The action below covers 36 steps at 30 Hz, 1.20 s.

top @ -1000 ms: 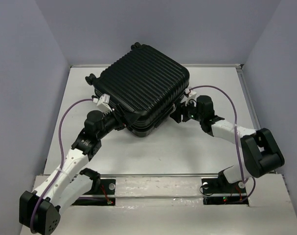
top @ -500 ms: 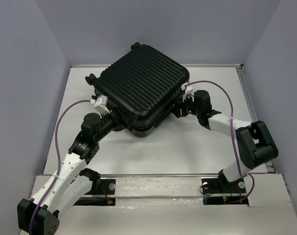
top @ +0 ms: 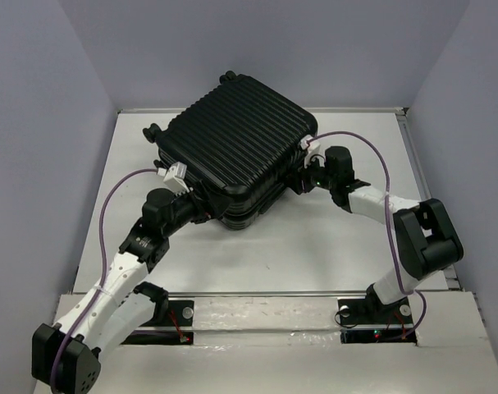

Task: Pack the luggage

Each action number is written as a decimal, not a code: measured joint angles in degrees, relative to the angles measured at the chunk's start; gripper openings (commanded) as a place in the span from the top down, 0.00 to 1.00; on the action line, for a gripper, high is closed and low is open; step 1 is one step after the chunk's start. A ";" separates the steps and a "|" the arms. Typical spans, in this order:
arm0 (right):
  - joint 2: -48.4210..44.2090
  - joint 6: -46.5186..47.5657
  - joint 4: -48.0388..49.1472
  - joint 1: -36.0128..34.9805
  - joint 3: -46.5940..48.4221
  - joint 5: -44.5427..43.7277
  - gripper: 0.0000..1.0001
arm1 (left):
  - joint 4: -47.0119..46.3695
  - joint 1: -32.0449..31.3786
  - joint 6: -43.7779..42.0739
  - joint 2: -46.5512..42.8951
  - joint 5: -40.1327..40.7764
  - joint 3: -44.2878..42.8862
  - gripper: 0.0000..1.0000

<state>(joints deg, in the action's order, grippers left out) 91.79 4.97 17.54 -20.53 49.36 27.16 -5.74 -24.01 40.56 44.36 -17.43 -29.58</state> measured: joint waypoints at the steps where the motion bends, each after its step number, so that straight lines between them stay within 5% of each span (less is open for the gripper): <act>1: 0.31 0.17 -0.02 0.00 0.31 0.96 0.68 | -0.02 0.00 -0.07 0.55 -0.15 0.00 0.06; 5: 1.84 -0.04 0.66 0.28 0.94 3.52 0.93 | -0.85 0.02 -0.20 2.27 -0.57 0.00 0.06; 15: -0.70 -7.06 10.64 -0.94 -6.47 4.20 0.93 | -5.79 0.07 1.66 8.50 -3.26 -0.26 0.07; 23: -7.17 -11.04 10.49 -19.63 -11.96 -19.78 0.93 | -5.92 -3.19 4.90 15.47 -3.02 -5.64 0.08; 27: -5.20 -14.01 13.44 -35.87 -11.19 -30.80 0.93 | -5.62 -6.19 5.81 19.71 -3.04 -9.27 0.09; 36: 3.43 -21.70 27.74 -47.10 -9.73 -56.00 0.93 | -0.81 -9.18 7.34 20.39 -5.73 -11.72 0.06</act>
<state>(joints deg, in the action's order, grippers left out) 95.22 -16.73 45.28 -67.64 39.64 -28.84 -6.55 -33.19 47.90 64.75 -23.16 -41.30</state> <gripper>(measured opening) 0.076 0.909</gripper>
